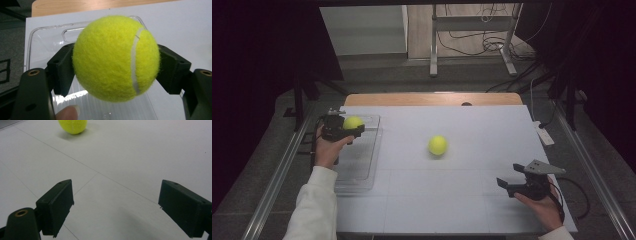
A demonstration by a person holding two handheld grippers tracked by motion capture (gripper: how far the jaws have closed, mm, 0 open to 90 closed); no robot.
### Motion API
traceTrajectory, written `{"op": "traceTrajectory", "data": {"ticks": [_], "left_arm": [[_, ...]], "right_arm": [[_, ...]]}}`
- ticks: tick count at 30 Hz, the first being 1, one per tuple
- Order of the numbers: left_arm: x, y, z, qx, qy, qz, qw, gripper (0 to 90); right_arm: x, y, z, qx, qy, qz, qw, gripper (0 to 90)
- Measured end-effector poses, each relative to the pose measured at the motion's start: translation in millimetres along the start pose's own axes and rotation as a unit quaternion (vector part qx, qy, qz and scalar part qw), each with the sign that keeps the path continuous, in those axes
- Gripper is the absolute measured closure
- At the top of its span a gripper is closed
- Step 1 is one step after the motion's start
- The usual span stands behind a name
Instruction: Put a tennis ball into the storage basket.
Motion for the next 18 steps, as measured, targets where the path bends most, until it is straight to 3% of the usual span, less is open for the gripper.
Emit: {"op": "traceTrajectory", "data": {"ticks": [18], "left_arm": [[20.5, -4.7, 5.2, -0.016, -0.028, -0.001, 0.9995, 26.2]], "right_arm": [[0.0, -0.1, -0.1, 0.0, 0.0, 0.0, 1.0, 12.9]]}}
Point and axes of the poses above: each handheld gripper's, and its own axes: x roughly forward along the jaws, z roughly out of its underside, y roughly to its right, the point moved 10 cm from there along x, roughly forward along the jaws, and after that the axes turned 15 degrees about -z, right-handed, at the moved point
